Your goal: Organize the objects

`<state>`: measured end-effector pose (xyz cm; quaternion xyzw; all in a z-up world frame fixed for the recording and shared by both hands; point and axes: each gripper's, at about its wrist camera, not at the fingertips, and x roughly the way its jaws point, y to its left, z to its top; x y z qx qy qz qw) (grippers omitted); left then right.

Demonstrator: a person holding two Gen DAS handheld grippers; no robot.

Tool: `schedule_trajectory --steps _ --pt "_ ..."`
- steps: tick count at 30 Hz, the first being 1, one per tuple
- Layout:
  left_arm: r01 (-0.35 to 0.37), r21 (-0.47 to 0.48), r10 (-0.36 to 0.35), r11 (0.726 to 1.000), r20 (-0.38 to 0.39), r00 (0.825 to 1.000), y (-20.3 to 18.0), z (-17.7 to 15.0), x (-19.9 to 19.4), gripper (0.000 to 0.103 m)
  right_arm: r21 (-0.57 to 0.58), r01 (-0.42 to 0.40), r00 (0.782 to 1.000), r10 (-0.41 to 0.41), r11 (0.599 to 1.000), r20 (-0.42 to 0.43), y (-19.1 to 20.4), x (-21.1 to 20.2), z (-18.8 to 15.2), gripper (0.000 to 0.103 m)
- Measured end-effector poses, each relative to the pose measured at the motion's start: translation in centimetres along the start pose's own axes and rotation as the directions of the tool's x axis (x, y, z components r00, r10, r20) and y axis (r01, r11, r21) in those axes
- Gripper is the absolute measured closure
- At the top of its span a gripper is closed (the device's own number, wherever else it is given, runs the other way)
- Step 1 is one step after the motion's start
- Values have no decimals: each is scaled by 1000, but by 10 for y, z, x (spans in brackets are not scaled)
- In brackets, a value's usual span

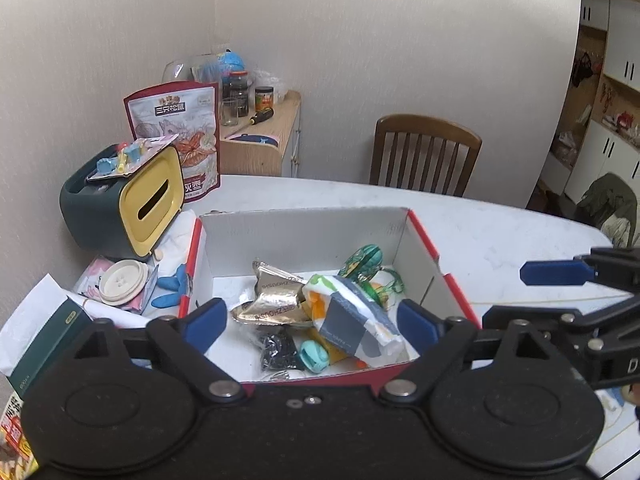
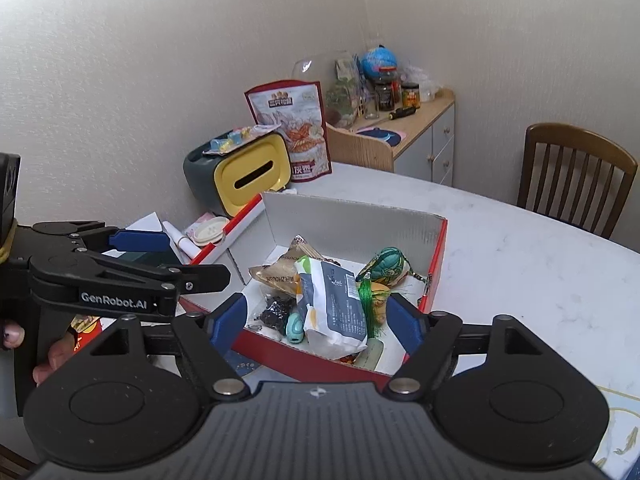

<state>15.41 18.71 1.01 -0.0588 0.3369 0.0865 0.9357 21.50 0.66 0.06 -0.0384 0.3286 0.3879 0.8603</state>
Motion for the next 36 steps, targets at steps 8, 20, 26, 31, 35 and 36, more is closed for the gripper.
schedule_trajectory --steps 8,20,26,31,35,36 --pt "9 -17 -9 1000 8 1000 -4 -5 -8 1 5 34 999 -34 999 33 -3 -13 -15 19" --pt "-5 -1 5 1000 -19 1000 -12 -17 -12 0 6 54 992 -54 999 118 0 -32 -27 3" --pt "-10 9 10 1000 -15 1000 -15 -19 -14 0 20 58 992 -60 998 114 2 -34 -31 2" --pt "-16 9 16 1000 -21 1000 -15 -20 -12 0 33 60 992 -63 998 110 0 -35 -33 2" --pt "-17 7 17 1000 -32 999 -15 -21 -9 0 42 66 992 -70 997 104 -1 -35 -35 2" --pt "-15 6 16 1000 -35 999 -15 -21 -8 0 43 69 992 -73 997 101 -1 -34 -36 2"
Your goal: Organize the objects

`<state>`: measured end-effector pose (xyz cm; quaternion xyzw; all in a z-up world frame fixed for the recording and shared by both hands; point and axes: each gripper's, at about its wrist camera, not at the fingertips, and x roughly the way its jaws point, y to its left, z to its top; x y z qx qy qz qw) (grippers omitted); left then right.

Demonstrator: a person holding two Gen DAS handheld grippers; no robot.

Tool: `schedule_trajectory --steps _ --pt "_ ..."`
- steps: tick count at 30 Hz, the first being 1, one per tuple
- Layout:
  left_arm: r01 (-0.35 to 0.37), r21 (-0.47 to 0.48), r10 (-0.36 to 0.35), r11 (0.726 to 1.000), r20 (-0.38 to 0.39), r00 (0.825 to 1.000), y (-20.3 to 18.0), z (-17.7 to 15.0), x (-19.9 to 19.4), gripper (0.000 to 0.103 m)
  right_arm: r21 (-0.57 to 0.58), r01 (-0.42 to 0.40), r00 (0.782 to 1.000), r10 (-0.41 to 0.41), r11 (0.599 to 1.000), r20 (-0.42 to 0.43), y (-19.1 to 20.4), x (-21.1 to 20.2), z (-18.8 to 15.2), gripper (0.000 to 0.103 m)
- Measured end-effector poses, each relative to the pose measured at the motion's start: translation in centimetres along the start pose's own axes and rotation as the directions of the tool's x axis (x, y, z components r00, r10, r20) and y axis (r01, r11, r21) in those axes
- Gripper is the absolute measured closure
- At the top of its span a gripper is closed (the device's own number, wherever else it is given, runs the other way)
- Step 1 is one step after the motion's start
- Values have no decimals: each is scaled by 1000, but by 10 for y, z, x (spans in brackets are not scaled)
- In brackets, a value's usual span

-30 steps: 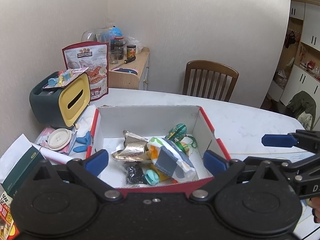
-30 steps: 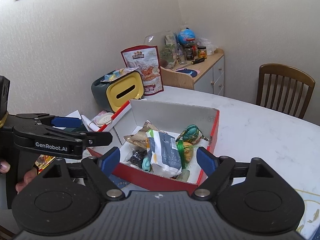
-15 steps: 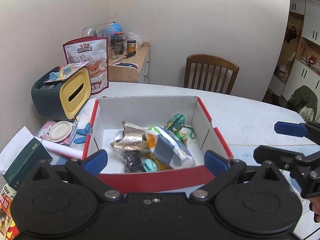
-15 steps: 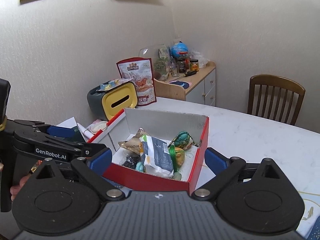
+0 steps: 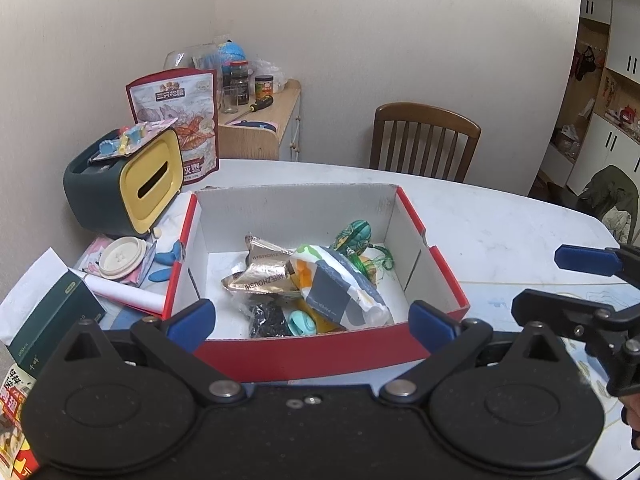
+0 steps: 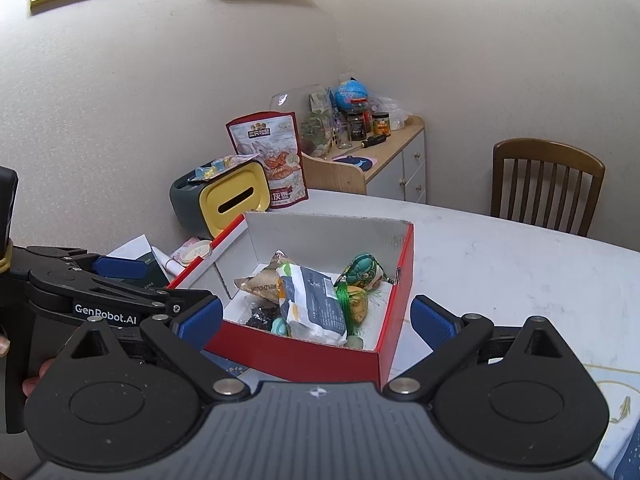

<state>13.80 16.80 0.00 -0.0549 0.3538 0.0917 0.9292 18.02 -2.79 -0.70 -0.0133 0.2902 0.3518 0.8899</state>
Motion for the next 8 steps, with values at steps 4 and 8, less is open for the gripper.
schedule_trajectory --steps 4,8 --pt "1 0 -1 1000 -3 1000 0 0 1 0 9 8 1000 -8 1000 -8 -2 0 -2 2" --pt "9 0 -9 1000 -7 1000 -3 1 1 0 25 21 1000 -20 999 -9 -7 -2 -3 2"
